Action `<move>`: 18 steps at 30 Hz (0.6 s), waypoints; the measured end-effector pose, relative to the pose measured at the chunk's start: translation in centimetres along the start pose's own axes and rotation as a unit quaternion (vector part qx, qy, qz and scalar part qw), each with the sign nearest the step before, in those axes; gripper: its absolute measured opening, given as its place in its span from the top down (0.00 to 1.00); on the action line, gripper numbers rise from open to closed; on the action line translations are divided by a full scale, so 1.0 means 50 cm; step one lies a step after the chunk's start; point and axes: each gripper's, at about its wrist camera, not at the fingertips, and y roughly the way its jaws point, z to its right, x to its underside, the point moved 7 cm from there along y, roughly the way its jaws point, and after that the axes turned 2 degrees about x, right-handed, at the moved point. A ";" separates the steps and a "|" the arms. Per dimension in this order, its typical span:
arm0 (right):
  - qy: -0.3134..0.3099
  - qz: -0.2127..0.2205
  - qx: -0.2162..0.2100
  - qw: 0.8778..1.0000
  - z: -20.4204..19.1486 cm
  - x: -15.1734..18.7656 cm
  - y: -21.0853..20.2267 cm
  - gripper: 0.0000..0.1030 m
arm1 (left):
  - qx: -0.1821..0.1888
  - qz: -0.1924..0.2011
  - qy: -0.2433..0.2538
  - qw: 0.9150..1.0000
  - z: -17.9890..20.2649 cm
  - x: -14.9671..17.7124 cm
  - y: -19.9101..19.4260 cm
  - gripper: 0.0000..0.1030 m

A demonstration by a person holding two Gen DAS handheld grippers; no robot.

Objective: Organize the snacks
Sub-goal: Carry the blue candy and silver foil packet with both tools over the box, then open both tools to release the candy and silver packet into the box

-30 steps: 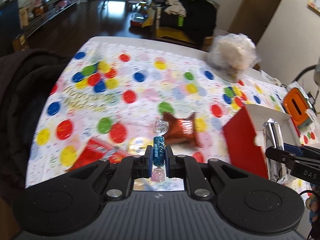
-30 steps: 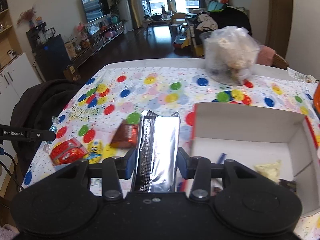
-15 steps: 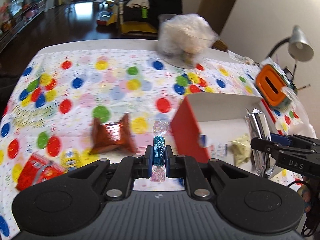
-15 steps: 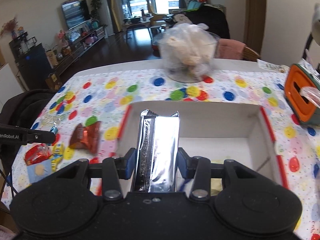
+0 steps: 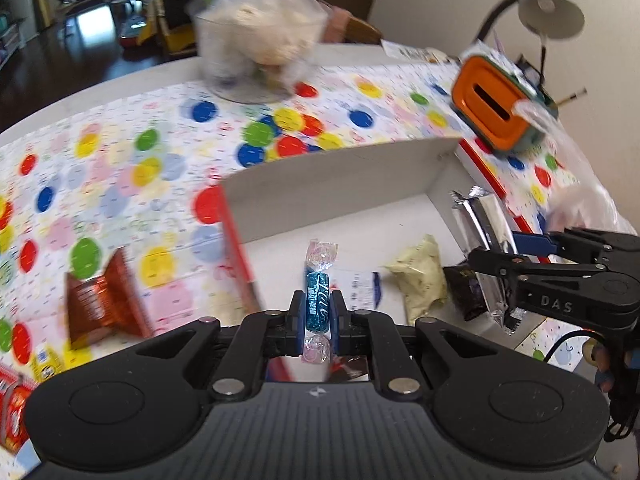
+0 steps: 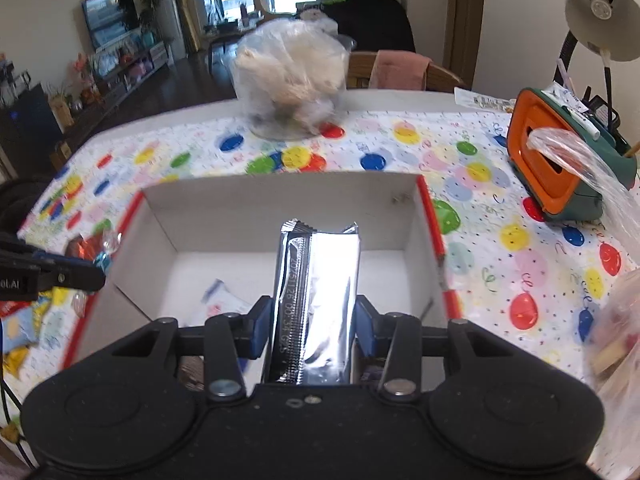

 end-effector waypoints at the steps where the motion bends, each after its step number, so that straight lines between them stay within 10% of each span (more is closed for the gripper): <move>1: -0.007 -0.003 0.002 1.000 0.003 0.002 0.005 0.59 | 0.003 -0.009 0.003 1.000 0.008 -0.004 0.014 0.89; 18: -0.059 -0.046 0.004 0.997 0.000 0.028 0.083 0.60 | -0.020 -0.117 0.072 0.990 0.081 -0.029 0.171 0.89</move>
